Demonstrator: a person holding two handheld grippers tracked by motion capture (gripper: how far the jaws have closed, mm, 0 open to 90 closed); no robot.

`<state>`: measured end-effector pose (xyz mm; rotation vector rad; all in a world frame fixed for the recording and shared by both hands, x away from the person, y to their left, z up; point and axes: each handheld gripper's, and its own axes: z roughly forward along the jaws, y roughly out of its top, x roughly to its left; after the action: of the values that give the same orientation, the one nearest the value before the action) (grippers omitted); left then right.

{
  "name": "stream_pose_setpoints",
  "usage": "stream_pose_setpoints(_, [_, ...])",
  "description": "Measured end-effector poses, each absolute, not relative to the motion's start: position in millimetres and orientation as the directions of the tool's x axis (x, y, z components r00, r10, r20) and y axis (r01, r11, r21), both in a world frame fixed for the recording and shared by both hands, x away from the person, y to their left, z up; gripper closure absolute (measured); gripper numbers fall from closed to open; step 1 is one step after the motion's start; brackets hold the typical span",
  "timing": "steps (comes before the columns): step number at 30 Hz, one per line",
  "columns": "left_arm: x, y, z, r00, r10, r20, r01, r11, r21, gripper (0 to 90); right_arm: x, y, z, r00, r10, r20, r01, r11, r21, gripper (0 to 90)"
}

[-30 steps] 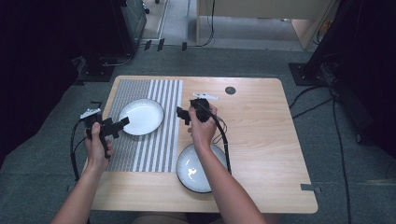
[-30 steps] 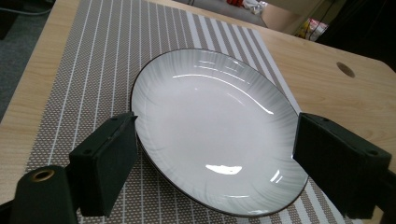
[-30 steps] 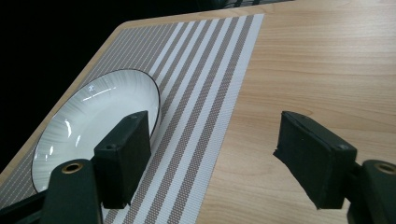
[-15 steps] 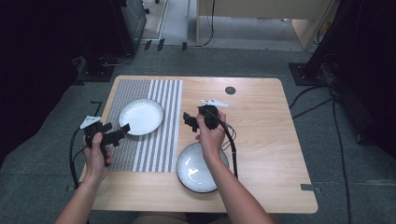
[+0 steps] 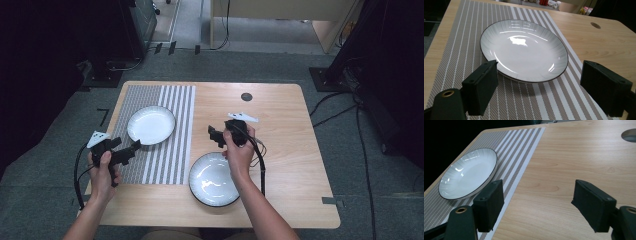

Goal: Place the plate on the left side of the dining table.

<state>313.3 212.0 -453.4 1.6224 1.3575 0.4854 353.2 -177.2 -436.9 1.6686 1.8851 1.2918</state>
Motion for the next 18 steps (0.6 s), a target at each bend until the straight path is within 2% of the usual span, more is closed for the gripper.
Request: stream_pose_setpoints(18, [285.5,223.2,-468.8,0.296,0.925,-0.237,0.546,0.040,0.837,13.8,324.1,-214.5,-445.0,-0.235,0.923,0.305,0.611,-0.104,0.785,25.0])
